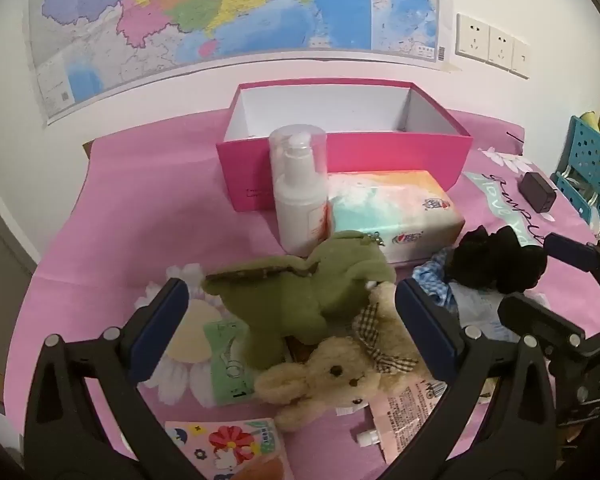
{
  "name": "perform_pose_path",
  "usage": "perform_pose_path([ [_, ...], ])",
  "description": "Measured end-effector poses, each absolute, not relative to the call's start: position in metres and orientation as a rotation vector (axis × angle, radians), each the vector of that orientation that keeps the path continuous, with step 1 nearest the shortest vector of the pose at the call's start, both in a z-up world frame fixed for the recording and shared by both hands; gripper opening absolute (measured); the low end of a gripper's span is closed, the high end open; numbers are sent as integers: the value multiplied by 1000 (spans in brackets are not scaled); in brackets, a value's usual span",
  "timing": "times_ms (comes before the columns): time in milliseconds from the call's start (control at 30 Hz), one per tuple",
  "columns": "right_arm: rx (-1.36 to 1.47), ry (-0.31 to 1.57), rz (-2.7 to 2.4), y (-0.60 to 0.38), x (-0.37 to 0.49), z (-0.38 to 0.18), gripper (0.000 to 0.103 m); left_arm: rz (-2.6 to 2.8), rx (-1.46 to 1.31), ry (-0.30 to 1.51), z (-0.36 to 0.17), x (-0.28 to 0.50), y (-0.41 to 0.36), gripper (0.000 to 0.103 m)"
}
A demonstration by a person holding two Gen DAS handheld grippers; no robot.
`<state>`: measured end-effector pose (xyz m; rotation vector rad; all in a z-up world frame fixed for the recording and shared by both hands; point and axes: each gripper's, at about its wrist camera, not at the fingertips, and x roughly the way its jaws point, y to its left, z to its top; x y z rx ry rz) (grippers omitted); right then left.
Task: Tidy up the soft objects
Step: 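Move both grippers toward the green dinosaur plush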
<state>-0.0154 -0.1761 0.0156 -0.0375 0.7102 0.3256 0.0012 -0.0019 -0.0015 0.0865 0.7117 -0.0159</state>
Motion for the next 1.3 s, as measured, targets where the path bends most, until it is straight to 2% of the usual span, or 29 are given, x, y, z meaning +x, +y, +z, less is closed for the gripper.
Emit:
perform_pose_path([
  [1300,-91,732,455,-129,1,13,103,-11,36,767,-14,8,56,103],
])
